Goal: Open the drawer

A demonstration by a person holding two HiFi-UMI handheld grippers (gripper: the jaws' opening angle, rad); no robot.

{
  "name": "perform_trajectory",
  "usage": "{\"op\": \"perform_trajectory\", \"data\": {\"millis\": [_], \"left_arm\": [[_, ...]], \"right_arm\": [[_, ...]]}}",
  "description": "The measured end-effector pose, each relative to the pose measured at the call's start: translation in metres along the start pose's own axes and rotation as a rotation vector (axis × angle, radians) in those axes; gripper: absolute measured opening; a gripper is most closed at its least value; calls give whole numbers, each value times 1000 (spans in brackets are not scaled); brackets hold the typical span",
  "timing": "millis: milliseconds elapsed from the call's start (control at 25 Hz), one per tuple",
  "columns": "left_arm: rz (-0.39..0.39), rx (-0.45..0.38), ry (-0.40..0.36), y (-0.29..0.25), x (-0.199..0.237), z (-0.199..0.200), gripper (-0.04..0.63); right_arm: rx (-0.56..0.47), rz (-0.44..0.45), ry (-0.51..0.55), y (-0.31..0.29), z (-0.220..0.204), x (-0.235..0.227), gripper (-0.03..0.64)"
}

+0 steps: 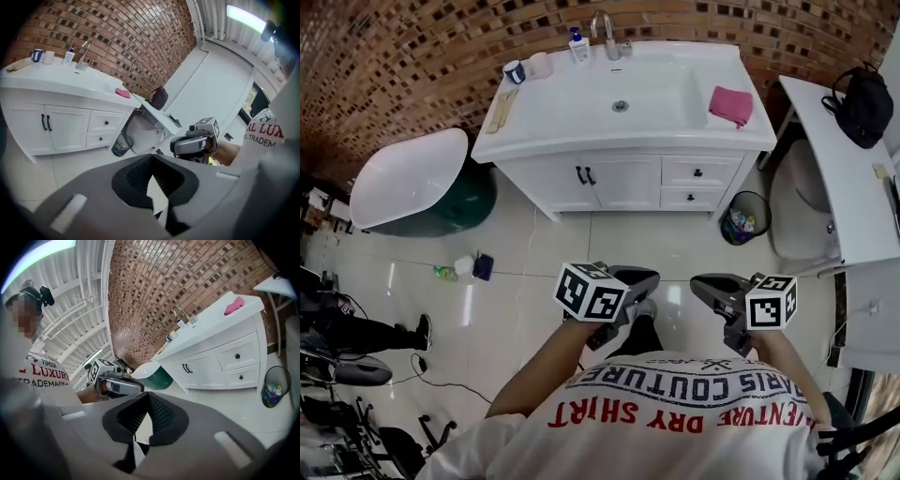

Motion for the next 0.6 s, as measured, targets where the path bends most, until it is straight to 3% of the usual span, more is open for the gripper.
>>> {"op": "perform_trajectory", "data": {"millis": [360, 600], "left_arm": [[-27, 76, 24, 24, 109, 78, -12], [-49, 84, 64, 2, 143, 94, -12]], "right_arm": [[-7, -70, -62, -69, 87, -40, 5], [-5, -103, -34, -77, 109, -72, 5]]}}
Point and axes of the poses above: the fingertips, and each gripper's own axes: y backward along the fingers, x to its left, z out of its top, the point moved 7 cm from there along y, backward along the fingers, and after that the axes turned 15 degrees about -z, right-handed, at the moved point
